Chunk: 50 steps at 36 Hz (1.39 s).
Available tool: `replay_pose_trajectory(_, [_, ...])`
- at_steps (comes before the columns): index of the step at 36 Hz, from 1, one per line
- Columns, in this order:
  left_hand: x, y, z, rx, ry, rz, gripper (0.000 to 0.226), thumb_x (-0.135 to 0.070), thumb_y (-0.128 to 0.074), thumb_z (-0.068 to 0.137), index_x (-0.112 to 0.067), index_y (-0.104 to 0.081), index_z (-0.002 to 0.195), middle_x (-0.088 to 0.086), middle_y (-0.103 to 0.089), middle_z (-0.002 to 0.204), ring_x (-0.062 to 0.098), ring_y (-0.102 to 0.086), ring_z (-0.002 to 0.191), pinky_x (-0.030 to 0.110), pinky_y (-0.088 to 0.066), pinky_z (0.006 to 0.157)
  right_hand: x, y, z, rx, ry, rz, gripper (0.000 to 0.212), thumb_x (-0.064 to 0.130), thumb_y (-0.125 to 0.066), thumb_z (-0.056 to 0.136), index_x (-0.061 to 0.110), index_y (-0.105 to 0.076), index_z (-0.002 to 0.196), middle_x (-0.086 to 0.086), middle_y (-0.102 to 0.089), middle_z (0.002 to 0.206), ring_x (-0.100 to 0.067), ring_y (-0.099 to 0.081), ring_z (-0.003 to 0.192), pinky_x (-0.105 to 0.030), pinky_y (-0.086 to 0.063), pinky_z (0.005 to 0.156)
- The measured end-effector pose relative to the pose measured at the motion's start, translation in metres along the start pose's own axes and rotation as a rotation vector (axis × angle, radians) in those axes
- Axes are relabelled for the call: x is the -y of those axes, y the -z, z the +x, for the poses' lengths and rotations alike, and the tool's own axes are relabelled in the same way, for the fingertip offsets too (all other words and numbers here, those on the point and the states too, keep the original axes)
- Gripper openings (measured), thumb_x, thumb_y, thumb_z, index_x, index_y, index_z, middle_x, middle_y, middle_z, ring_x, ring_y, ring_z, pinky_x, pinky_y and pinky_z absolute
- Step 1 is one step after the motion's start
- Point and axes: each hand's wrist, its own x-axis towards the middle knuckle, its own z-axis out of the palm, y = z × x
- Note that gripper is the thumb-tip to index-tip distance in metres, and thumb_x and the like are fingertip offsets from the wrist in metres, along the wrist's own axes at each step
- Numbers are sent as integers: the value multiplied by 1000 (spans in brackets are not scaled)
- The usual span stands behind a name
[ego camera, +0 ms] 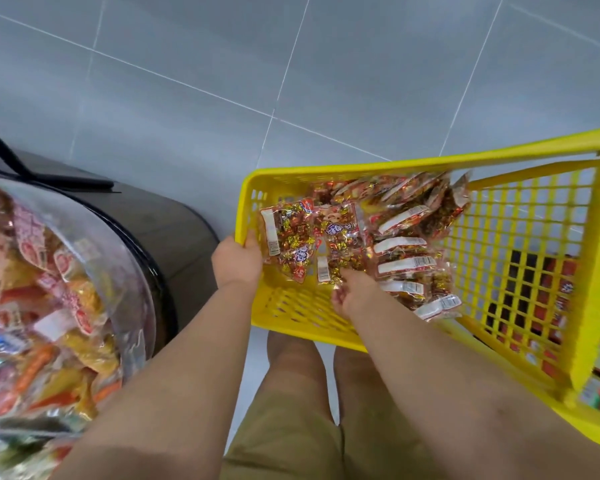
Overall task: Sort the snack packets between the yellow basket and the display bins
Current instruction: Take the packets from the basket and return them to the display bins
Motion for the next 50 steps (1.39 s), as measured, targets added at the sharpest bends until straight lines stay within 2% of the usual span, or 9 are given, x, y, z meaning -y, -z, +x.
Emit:
replay_pose_trajectory(11, [-19, 28, -40, -79, -328, -165, 27, -25, -66, 88, -10, -62, 109, 0, -53, 105, 24, -50, 113, 31, -37, 98, 4, 73, -74, 477, -70, -222, 17, 13, -74, 66, 14, -58, 71, 1, -52, 54, -10, -52, 52, -20, -48, 48])
replay_pose_trajectory(17, [-31, 39, -51, 228, -180, -65, 65, -67, -57, 68, -24, -63, 117, 3, -31, 143, 20, -21, 140, 29, -20, 110, 12, 73, -95, 650, 200, -492, 19, 12, -74, 68, 15, -62, 82, -1, -61, 73, -9, -56, 62, -19, -46, 56])
replay_pose_trajectory(23, [-34, 38, -61, 421, -207, -64, 31, -45, -70, 81, -37, -56, 107, -2, 1, 158, 14, -3, 146, 28, -12, 115, 16, 68, -92, 681, 271, -668, 13, 5, -69, 81, 14, -63, 89, -2, -61, 82, -9, -55, 69, -17, -48, 61])
replay_pose_trajectory(28, [-28, 27, -74, 687, -247, -197, 53, -39, -73, 77, -29, -58, 126, -13, -29, 150, 5, -30, 138, 26, -29, 110, 20, 69, -84, 737, 263, -614, 21, 14, -74, 73, 14, -65, 93, -3, -66, 88, -11, -57, 75, -20, -48, 67])
replay_pose_trajectory(31, [-28, 16, -77, 800, -46, -427, 33, -26, -75, 75, -26, -66, 107, -2, -73, 107, 25, -65, 110, 37, -53, 90, 35, 77, -75, 650, 331, -629, 44, 36, -77, 66, 9, -67, 99, -10, -70, 89, -14, -58, 79, -30, -54, 82])
replay_pose_trajectory(36, [-27, -1, -76, 722, 23, -448, 23, -14, -71, 83, -23, -66, 103, 5, -73, 105, 27, -68, 103, 49, -50, 96, 79, 88, -45, -60, 842, -505, 23, 30, -67, 82, 17, -55, 68, 0, -58, 70, -20, -55, 68, -30, -45, 60])
replay_pose_trajectory(39, [-26, -5, -76, 687, 62, -472, 23, -16, -71, 84, -22, -66, 106, 4, -74, 104, 24, -69, 100, 48, -51, 94, 108, 89, -20, -353, 920, -337, 30, 25, -75, 71, 18, -52, 88, -8, -59, 95, -29, -62, 84, -41, -55, 68])
replay_pose_trajectory(42, [-24, -9, -74, 628, 99, -498, 21, -17, -72, 83, -23, -66, 103, 3, -75, 101, 22, -71, 95, 44, -54, 88, 132, 87, 8, -311, 756, -305, 69, 32, -74, 74, 15, -39, 131, -13, -51, 130, -33, -56, 112, -47, -49, 93])
replay_pose_trajectory(50, [-25, -9, -71, 546, 194, -538, 16, -22, -71, 85, -25, -65, 100, 2, -75, 98, 22, -71, 91, 40, -56, 82, 131, 105, 10, -376, 867, -475, 47, 32, -46, 98, 5, -45, 136, -14, -52, 135, -32, -47, 124, -35, -39, 97])
